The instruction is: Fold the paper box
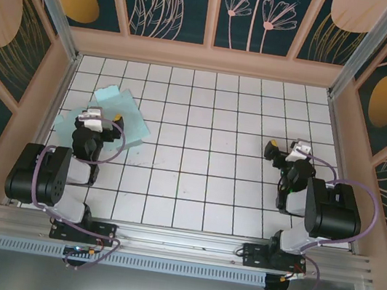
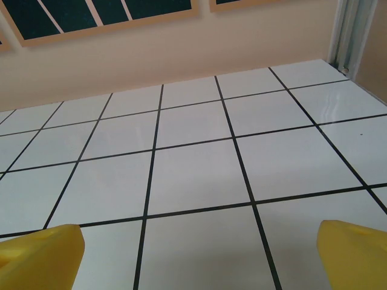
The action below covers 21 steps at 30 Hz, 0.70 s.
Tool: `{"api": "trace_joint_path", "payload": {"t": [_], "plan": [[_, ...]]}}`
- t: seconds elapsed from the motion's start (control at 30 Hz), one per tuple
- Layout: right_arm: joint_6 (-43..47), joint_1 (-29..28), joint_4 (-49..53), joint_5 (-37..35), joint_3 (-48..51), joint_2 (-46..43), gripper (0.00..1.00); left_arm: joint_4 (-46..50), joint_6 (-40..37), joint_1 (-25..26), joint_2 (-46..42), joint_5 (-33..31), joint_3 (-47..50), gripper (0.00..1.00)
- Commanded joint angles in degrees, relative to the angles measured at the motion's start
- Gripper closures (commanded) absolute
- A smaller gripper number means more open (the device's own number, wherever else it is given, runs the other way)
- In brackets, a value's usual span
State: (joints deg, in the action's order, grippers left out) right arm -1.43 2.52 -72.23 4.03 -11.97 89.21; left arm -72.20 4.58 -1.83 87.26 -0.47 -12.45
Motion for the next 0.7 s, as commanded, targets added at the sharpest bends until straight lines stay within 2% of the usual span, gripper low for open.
{"api": "trace_joint_path", "payload": {"t": [0.0, 0.67], "plan": [[0.73, -0.33, -2.15, -1.48, -0.95, 0.06, 0.01, -0.79, -0.36, 0.32, -0.31, -0.06, -0.99, 0.01], [0.82, -0.41, -2.37, -1.82, -0.9, 0.03, 0.01, -0.38, 0.3, 0.29, -0.52, -1.82, -1.09, 0.01]]}}
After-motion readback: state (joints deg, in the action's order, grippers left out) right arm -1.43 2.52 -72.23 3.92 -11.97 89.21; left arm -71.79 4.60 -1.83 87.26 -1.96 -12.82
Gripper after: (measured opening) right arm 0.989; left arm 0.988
